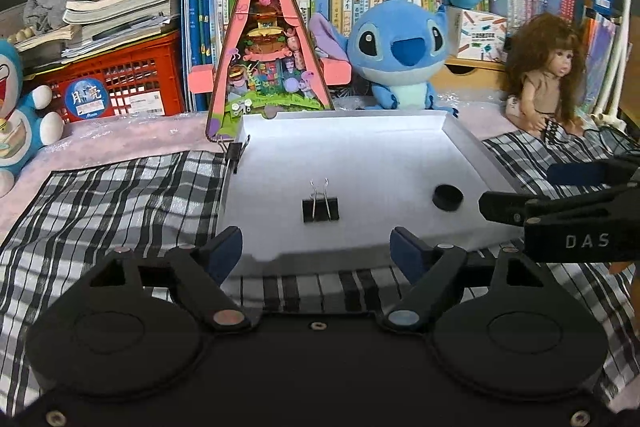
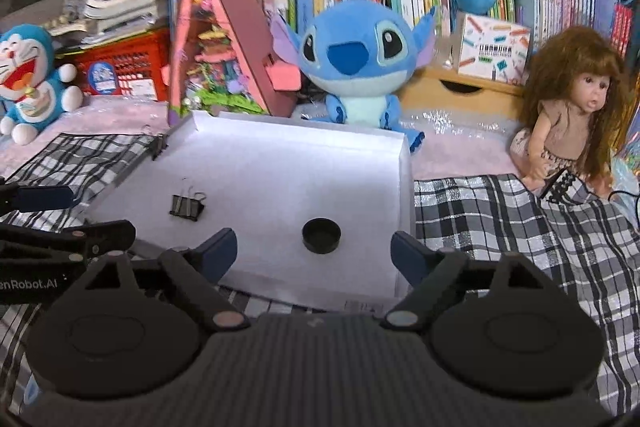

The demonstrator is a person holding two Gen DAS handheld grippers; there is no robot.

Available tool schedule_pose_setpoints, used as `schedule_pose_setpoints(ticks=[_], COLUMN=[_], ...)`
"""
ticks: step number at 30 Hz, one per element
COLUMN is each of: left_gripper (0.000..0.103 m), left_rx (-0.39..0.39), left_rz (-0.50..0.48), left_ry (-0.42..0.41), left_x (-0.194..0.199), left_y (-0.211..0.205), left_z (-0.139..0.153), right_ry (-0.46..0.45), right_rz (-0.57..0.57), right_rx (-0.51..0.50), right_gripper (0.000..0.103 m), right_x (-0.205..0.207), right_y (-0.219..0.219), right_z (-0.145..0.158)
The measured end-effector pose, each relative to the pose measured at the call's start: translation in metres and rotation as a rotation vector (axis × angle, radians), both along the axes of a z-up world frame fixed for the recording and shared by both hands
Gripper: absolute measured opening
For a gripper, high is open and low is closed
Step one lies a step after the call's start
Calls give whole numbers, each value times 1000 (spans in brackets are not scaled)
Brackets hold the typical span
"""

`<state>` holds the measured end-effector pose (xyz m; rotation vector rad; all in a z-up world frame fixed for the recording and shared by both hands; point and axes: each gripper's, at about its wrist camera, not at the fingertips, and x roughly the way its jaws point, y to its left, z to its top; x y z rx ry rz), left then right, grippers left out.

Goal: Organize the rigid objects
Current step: 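Open both tools to release the clip and cap, then lift away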

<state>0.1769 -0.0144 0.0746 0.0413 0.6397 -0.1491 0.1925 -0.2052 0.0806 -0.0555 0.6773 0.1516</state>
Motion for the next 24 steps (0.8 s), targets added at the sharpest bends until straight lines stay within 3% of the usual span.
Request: schedule_pose_setpoints(ticks=[9,24], left_gripper=[83,85], left_rx=[-41,-9], left_rz=[-24,-29], left_ry=[-33,-92], left_x=[-54,-111], left_y=[4,5], left_z=[-8,-22], right_ry=[-97,-180], right_rz=[35,53], right_rx=[17,27], right_gripper=[103,103], right_x=[-52,-111], right_y=[2,2], right_z=[3,-11])
